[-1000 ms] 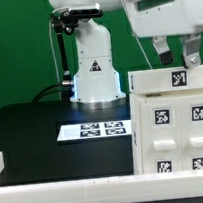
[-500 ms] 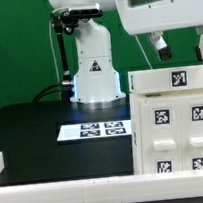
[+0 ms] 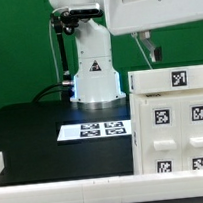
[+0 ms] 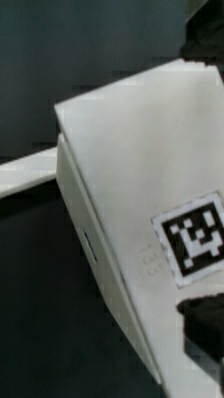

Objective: Assemble cabinet

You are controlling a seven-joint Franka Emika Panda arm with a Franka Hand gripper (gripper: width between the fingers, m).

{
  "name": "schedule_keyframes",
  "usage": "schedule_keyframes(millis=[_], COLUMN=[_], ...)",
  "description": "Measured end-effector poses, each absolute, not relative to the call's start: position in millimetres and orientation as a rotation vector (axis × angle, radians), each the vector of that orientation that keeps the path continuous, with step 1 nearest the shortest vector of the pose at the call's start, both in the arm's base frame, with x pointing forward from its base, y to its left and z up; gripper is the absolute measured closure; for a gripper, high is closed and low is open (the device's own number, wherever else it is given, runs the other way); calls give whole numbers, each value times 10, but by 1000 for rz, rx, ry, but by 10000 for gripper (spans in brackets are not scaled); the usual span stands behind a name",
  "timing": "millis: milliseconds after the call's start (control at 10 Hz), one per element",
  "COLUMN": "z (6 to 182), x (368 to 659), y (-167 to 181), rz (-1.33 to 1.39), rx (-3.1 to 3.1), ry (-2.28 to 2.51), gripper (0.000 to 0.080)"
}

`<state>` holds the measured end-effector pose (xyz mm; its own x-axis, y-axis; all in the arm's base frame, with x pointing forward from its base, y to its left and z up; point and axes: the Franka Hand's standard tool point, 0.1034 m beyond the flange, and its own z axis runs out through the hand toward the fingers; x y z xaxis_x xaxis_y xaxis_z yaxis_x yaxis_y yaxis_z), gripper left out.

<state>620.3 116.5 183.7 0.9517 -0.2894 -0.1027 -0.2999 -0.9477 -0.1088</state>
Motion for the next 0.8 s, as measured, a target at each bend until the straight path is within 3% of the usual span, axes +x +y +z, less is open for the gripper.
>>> schedule_keyframes(millis=[200,500,800], z=[1833,1873,1869], x=[6202,6215,6224], y=[1151,1161,1139], rz=[118,58,44], rx=[-3001,-3034,-2946], ry=[265,-549,-954], gripper=[151,151,151])
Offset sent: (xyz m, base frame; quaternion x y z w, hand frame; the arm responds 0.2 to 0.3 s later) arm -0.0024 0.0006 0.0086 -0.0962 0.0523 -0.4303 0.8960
